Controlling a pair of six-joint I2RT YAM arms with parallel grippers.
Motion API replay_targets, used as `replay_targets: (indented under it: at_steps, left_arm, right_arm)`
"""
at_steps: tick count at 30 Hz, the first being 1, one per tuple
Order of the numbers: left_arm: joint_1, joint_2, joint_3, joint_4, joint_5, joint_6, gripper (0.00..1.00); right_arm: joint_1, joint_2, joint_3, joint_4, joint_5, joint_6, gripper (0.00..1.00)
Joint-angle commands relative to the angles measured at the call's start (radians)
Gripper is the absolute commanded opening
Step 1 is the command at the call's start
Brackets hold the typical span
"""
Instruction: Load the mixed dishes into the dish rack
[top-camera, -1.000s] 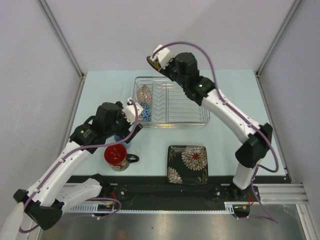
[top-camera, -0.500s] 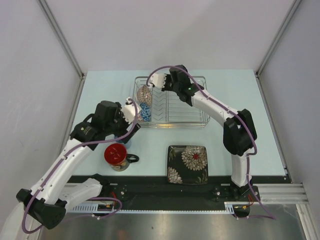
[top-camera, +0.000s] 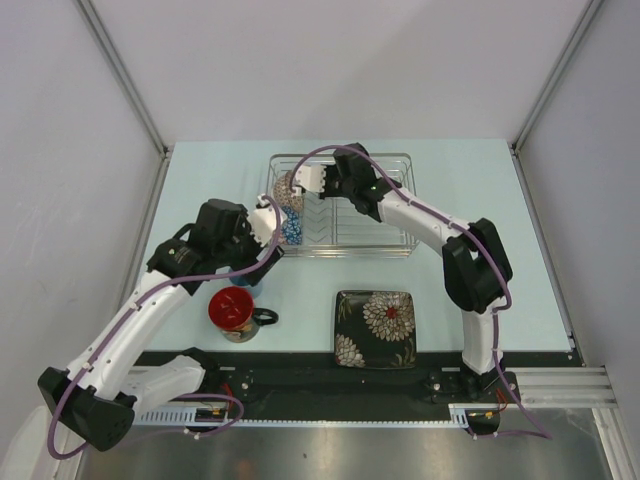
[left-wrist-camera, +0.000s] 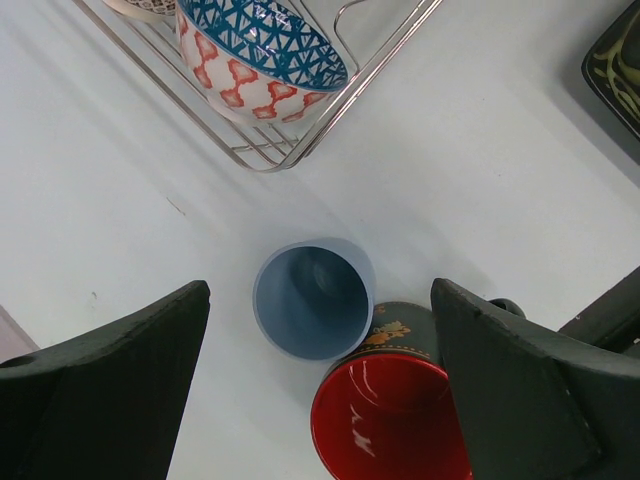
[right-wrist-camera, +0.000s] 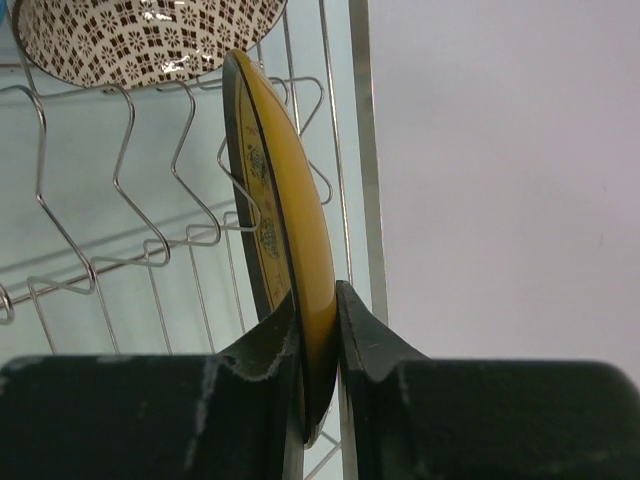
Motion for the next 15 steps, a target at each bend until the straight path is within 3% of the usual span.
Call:
replay_targets:
  at_steps: [1, 15]
  left_arm:
    - [0.008, -0.007, -0.003, 0.036, 0.027, -0.003, 0.97]
    - [0.009, -0.01, -0.02, 0.049, 0.026, 0.008, 0.97]
  right_arm:
    - [0.017, -0.033, 0.044, 0.006, -0.072, 0.032, 0.0]
    - [-0.011, 0.128, 0.171, 0.009, -0.119, 0.128, 0.0]
